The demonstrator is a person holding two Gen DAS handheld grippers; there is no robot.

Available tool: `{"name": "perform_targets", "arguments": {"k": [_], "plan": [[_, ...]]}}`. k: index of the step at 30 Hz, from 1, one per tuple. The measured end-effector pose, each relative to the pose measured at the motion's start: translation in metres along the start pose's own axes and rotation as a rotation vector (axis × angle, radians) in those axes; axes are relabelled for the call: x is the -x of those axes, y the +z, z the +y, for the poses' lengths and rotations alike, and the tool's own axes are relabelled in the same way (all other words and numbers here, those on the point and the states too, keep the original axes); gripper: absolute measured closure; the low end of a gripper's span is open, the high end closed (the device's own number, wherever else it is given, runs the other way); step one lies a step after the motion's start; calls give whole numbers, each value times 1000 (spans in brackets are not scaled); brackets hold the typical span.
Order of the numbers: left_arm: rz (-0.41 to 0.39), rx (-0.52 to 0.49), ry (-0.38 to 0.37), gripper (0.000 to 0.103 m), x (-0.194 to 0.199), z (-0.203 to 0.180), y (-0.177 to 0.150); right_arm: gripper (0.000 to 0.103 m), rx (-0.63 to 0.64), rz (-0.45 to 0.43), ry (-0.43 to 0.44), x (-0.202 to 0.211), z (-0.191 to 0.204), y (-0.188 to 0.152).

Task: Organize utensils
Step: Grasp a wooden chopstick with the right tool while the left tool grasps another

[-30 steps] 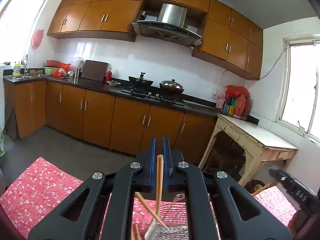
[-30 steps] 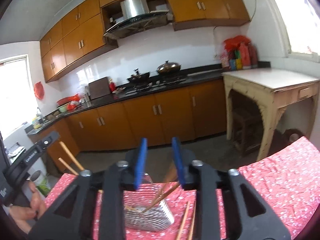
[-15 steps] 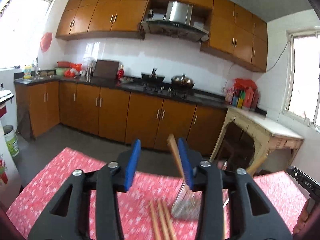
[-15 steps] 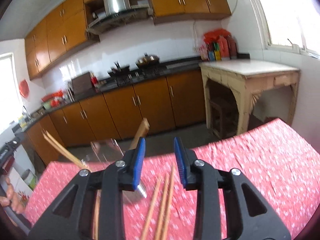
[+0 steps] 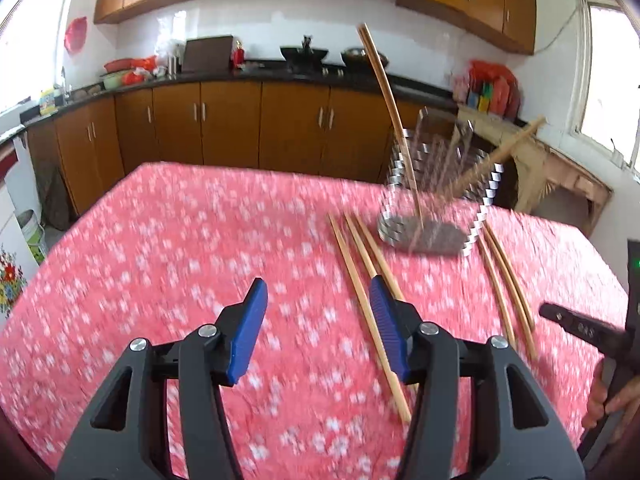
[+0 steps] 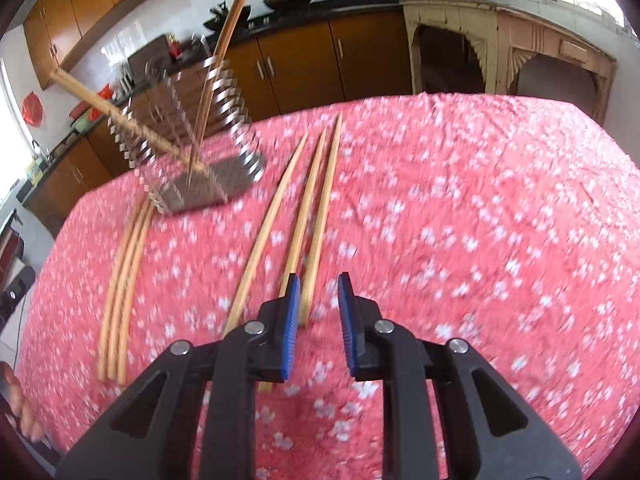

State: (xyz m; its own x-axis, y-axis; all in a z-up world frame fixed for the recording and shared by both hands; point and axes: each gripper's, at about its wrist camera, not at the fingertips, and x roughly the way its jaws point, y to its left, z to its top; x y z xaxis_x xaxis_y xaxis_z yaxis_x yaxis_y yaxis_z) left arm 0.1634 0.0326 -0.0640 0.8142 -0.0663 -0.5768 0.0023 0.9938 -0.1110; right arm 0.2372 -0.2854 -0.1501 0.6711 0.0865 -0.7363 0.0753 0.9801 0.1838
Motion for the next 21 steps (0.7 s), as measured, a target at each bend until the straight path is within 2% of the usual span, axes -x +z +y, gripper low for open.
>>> {"name": "perform_targets", "arguments": {"k": [11,13,21], "plan": [[60,-8,-40,49,-15,-11,-17,89,54,27,-62,-19,10,3],[72,-5,-49,49,-16,-13,-21,94,62,29,-82,-24,12,7],[147,-16,-68,50,-28,-26,-31,95,-118,14,-168,-30,-32,28]]}}
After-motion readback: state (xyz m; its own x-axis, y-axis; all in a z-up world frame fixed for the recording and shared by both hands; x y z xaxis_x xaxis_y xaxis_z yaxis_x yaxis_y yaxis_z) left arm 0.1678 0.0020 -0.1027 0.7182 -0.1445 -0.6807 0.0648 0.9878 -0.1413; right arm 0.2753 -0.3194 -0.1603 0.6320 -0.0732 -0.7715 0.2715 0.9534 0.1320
